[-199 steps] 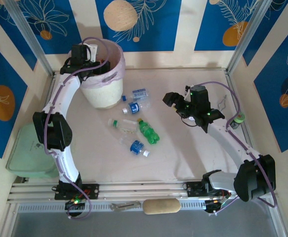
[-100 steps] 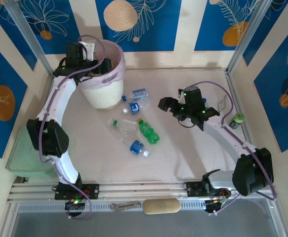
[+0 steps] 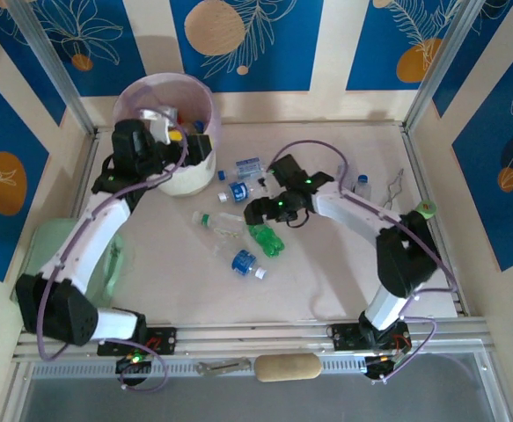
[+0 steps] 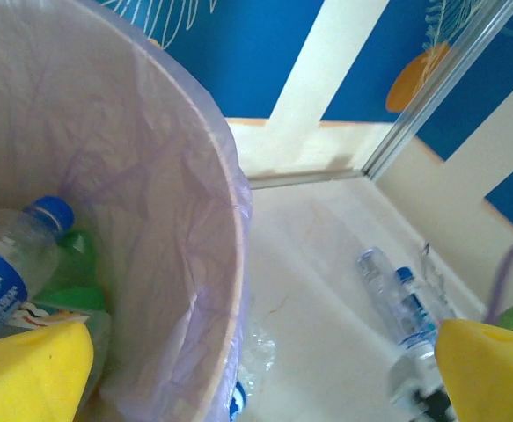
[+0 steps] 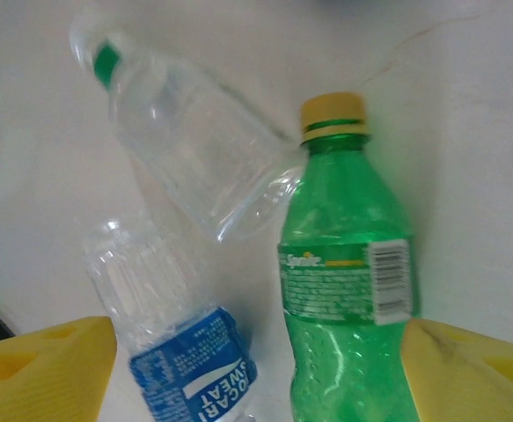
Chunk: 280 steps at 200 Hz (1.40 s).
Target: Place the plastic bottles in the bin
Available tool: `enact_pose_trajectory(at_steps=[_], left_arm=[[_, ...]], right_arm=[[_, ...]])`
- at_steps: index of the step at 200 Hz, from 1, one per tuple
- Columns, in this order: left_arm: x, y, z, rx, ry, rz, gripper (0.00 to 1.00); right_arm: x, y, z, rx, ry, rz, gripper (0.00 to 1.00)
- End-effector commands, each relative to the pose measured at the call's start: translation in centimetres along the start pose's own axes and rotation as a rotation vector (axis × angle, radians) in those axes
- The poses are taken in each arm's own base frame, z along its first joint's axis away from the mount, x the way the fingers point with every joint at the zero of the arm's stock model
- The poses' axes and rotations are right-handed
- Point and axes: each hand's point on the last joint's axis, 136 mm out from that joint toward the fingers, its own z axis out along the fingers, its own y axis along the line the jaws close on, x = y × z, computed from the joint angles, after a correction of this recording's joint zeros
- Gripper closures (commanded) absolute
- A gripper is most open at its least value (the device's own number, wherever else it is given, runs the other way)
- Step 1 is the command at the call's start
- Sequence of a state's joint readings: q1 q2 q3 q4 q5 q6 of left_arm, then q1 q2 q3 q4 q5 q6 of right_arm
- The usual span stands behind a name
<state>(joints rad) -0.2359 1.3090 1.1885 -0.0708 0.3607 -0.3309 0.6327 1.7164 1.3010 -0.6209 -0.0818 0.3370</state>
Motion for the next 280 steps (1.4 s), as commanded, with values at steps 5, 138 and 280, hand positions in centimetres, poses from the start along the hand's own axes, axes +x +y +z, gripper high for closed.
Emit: enact_pose_trajectory(at_steps=[5, 138, 280], left_arm=[[4.1, 2.1, -0.5, -0.075, 0.038, -0.149, 0.0], [-0.6, 2.5, 1.3, -0.115, -0.001, 0.059, 0.0], [-8.2, -2.2, -3.6, -0.058, -0.19, 0.144, 0.0]], right_arm=[[2.4, -0.7, 1.9, 0.123, 0.174, -0.225, 0.14], [1.8, -3.9, 5.6, 0.301, 0.259, -0.286, 0.15], [1.7, -5.5, 7.1, 0.327, 0.262, -0.315, 0.35]])
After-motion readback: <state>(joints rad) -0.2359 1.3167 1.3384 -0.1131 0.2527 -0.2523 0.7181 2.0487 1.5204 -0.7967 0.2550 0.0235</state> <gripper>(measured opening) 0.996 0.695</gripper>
